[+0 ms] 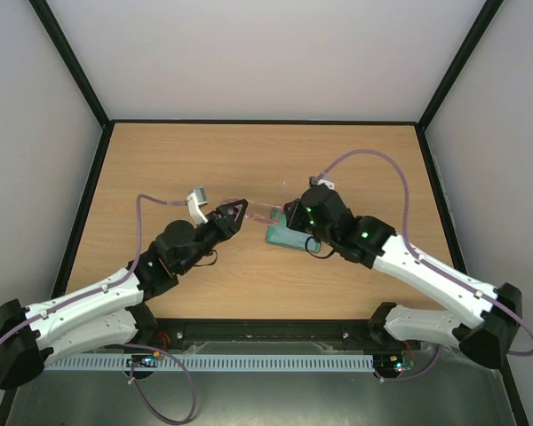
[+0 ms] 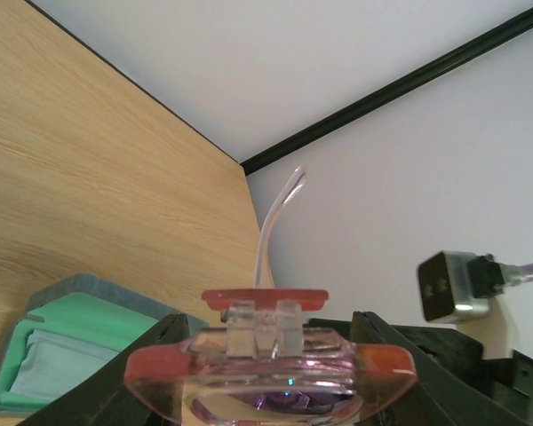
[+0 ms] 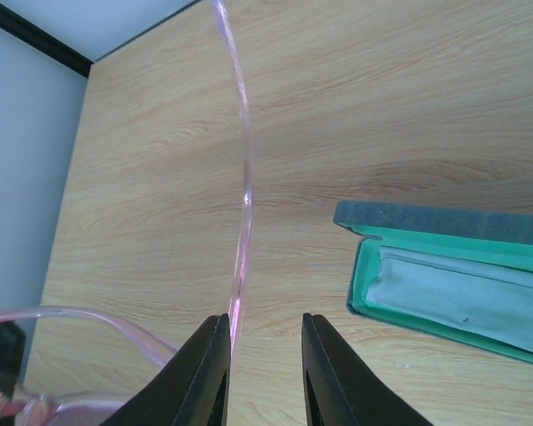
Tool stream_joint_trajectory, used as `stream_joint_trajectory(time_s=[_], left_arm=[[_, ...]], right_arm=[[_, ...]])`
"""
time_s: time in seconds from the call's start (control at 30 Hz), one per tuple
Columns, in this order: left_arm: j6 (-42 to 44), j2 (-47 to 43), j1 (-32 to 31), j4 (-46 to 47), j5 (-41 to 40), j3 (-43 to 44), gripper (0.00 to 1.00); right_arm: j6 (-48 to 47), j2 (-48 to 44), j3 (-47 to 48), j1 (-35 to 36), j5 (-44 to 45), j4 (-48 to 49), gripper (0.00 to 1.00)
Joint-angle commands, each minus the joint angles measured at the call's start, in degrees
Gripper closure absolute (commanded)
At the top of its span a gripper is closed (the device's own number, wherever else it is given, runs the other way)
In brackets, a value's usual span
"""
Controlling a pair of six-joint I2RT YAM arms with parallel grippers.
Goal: Organize the sunglasses
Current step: Fold the sunglasses.
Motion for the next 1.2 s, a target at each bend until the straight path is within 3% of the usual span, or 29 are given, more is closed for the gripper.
stream_joint_trajectory(time_s=[0.0,0.2,0.43,0.53,0.93,1.17], left_arm=[[3.10,-0.97,0.57,-3.88,1.95,4.25,0.50],[5.39,-1.26,3.92,-8.77,10.16,6.64,0.50],[9.90,2.59,9.52,-12.03,27.97,10.35,0.50],[11.58,4.60,10.08,-14.06,31.62,11.79,0.50],[12.82,5.82,10.31,-14.08,34.33,11.79,0.49],[12.92,6.25,10.85,-13.78,34.03,12.02,0.49]], right_arm=[[-1.18,-6.75,-0.16,0.10,2.33,-5.87,0.74],[-3.51,-11.81,1.71,0.12,2.81,-11.17,0.73],[-7.38,-7.71,4.42,0.15,0.62,-10.50,0.73],[-8.22,-6.46,5.73,0.06,-0.15,-10.04,0.74],[-11.22,2.48,8.56,0.21,-6.78,-10.07,0.76],[-10.99,4.85,7.84,4.75,-9.55,-8.93,0.78]])
